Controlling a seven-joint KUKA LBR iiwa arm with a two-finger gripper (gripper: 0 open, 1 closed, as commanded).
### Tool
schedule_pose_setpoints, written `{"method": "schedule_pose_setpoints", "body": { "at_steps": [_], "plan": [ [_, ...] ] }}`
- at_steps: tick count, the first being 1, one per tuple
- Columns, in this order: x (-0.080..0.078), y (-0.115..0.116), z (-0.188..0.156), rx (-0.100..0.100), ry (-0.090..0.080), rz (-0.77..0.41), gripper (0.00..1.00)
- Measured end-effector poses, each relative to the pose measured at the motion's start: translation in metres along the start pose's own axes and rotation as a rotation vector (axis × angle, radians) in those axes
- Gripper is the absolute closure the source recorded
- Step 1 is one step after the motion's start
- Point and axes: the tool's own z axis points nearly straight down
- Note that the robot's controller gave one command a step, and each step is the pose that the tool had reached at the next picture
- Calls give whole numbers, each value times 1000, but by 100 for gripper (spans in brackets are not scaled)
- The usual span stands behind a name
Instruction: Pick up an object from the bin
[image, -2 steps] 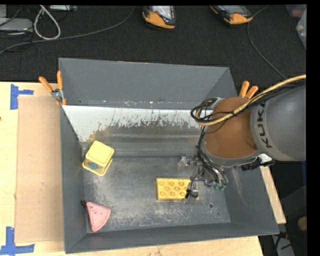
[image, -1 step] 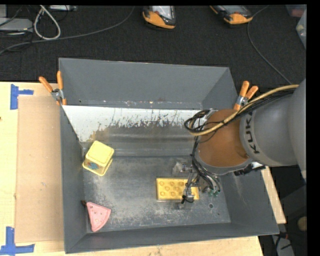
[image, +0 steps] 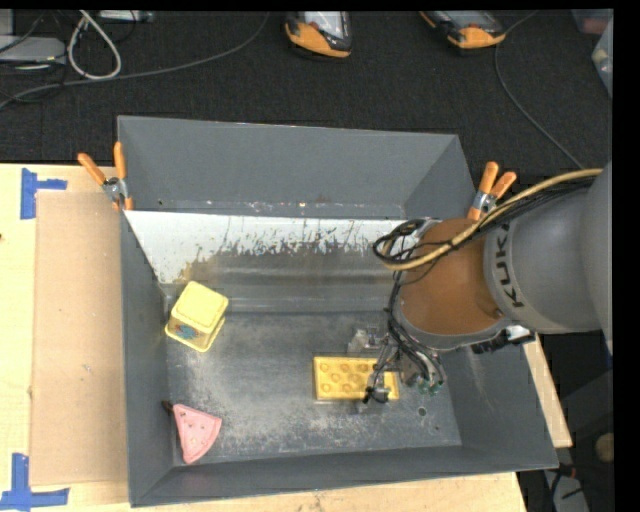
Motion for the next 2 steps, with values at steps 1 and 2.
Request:
{"method": "schedule_pose_setpoints", "body": {
  "at_steps": [1,2],
  "plan": [
    [0,0,0,0,0,0,100],
    [4,0,-32,0,11,-1,100]
  ]
}}
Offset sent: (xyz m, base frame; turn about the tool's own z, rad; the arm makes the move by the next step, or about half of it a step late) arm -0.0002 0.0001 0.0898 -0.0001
